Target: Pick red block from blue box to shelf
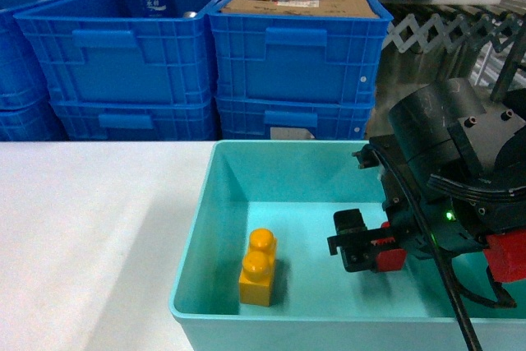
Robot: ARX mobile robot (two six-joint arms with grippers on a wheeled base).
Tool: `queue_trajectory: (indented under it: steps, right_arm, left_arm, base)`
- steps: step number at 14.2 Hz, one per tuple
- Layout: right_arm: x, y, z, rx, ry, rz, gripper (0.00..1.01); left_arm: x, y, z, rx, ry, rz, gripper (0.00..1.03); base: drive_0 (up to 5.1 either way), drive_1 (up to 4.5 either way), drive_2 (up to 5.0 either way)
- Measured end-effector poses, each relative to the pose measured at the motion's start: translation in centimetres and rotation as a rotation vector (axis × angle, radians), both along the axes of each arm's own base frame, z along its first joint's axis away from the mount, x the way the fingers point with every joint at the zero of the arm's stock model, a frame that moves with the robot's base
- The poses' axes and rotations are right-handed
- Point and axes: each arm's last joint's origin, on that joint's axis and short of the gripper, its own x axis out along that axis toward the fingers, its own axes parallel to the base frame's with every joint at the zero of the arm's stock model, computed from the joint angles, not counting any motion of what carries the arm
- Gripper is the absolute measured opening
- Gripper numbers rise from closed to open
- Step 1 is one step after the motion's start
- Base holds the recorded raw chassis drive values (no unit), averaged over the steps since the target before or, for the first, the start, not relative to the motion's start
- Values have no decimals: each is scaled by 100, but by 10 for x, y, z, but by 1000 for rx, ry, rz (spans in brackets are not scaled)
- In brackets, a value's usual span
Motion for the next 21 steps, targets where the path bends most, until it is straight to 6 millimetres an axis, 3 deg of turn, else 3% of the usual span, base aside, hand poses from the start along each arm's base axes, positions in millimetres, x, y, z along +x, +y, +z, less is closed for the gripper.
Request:
queue_trajectory:
  steps: [4,5,6,7,8,9,11,12,13,14,16,21]
  right_arm:
    - [0,1,2,18,-17,5,38]
    - [-4,-1,7,32,-35,5,31]
    - [-13,-3,23,60,-76,11,30]
    - [-23,-6,51,104,-159,22,30]
    - [-43,-16,95,155,-307,21,30]
    - [-64,-30,123,182,-408,2,30]
    - [-119,-63,150,187,-588,-68,30]
    - [-159,-73,149,154,-682,-87,30]
    - [-175,-75,148,148,-801,-87,30]
    - [-181,-81,149,142,-908,-109,30]
    - [-196,-94,129,111,-887,-121,30]
    - [-209,-104,124,113,-909,-116,30]
  left_arm:
    - [0,0,0,0,0,0,98]
    - [0,0,0,0,0,0,98]
    - [0,0,0,0,0,0,98]
    - [0,0,0,0,0,0,98]
    - [0,0,0,0,0,0,98]
    - [0,0,0,0,0,0,98]
    - [0,0,0,0,0,0,98]
    - [0,0,0,0,0,0,98]
    - [0,0,0,0,0,0,98]
    - [0,0,0,0,-1,-1,98]
    - [0,0,0,0,0,-1,98]
    - [0,0,0,0,0,-1,98]
  base:
    - [0,0,0]
    - [0,0,0]
    - [0,0,0]
    - [0,0,0]
    - [0,0,0]
    - [0,0,0]
    - [0,0,0]
    - [0,0,0]
    - [0,0,0]
    - [0,0,0]
    - [0,0,0]
    - [0,0,0]
